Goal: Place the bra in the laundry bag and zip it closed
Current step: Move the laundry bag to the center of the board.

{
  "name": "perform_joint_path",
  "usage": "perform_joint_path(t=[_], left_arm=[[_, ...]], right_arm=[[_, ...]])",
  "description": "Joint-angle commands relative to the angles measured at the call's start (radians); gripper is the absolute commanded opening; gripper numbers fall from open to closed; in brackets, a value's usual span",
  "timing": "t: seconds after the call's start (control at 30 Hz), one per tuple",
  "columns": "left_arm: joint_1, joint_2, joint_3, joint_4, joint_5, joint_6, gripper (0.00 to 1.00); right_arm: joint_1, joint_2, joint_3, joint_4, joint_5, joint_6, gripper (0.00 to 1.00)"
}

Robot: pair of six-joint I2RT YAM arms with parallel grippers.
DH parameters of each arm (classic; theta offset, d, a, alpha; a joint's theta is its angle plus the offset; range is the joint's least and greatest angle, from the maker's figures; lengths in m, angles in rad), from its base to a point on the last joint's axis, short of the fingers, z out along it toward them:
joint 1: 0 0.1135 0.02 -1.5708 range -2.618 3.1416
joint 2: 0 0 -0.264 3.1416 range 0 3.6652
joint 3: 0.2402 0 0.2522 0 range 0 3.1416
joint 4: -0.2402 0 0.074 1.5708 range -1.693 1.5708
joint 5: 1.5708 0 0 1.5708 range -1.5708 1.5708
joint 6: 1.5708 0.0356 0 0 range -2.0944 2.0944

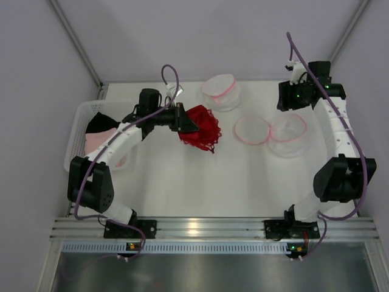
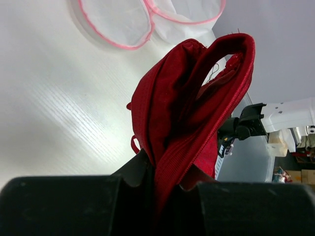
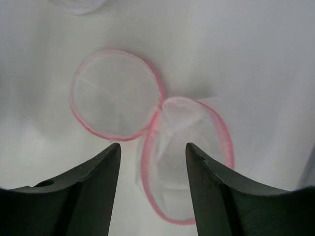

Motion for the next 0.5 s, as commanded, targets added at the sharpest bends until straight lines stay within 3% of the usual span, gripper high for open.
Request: perform_joint_path(t=[0.0,0.2,0.3,0.47], left_arm=[[0.023,-0.078,-0.03,0.062,-0.016,-0.025,0.0],[0.075,-0.132,-0.086,0.088,-0.013,-0.058,0.0],[0.097,-0.158,-0.108,0.097,-0.007,-0.067,0.0],[0.129,-0.199,-0.157,0.131,-0.004,-0.116,0.0]], right_arm=[[-0.06,-0.015,0.009,-0.04,0.212,-0.066,0.56],[-0.149,0.043,-0.025,-0.022,0.302,-0.132,0.55],[-0.17,0.1,0.004,-0.059,0.286,-0.155,0.55],[-0.172,0.192,0.059,-0.103,0.201,-0.199,0.47]])
